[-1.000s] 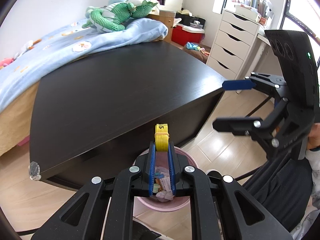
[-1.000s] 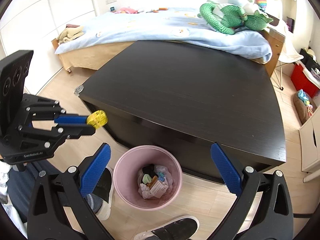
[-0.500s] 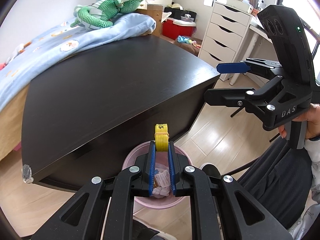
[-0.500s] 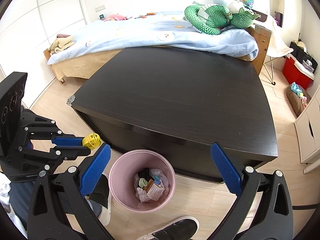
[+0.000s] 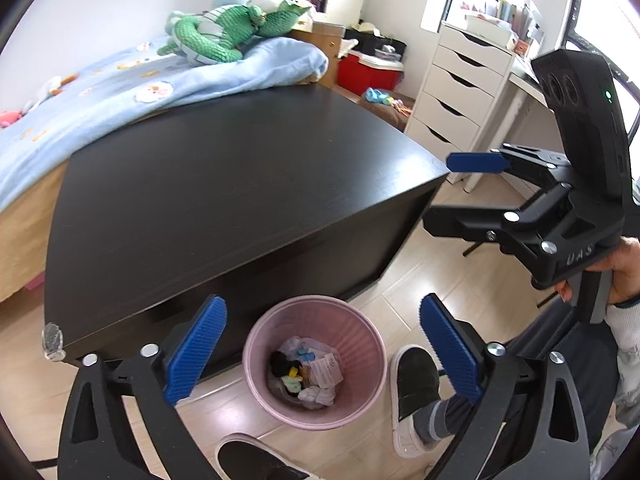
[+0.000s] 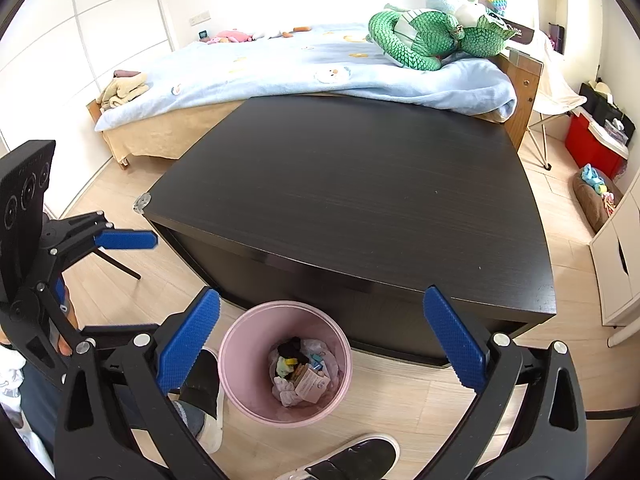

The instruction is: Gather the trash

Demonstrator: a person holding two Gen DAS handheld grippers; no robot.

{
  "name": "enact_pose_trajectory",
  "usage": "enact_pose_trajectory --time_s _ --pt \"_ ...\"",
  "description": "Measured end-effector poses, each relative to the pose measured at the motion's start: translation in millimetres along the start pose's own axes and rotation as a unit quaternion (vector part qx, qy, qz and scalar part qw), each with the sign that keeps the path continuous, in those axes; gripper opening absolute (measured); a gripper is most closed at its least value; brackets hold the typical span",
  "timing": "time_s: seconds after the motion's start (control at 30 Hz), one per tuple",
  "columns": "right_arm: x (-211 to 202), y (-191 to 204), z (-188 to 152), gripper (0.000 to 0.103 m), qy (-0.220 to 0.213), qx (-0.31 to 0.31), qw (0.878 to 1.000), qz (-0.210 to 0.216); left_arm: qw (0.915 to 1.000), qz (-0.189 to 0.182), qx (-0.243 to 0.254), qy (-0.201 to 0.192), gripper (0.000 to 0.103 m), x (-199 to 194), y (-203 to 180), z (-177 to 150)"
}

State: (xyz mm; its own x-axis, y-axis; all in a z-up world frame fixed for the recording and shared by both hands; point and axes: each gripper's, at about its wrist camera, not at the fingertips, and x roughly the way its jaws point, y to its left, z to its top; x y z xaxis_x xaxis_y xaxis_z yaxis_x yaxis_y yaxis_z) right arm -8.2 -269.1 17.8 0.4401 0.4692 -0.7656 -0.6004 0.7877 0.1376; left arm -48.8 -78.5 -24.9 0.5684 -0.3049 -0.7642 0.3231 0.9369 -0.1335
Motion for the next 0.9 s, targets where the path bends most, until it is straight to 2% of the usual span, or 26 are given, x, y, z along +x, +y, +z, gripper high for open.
enact_pose_trajectory --time_s 0.3,0.53,0.9 --pt "-2.0 -0.2 6.1 0.100 -0.008 -0.001 1.000 -0.006 0.9983 0.038 -0.031 -0.031 0.095 -14.1 17.2 11.7" --pt "-13.5 -8.0 32.4 0.100 -0.034 0.008 0.999 -0.018 0.9941 0.085 -0.040 -0.054 0.095 -31.6 33.5 31.8" --pt "-18.2 -13.4 72.9 0.100 -0.063 0.000 0.997 -0.031 0.9908 0.097 -0.047 -0.081 0.097 -40.5 57.4 58.9"
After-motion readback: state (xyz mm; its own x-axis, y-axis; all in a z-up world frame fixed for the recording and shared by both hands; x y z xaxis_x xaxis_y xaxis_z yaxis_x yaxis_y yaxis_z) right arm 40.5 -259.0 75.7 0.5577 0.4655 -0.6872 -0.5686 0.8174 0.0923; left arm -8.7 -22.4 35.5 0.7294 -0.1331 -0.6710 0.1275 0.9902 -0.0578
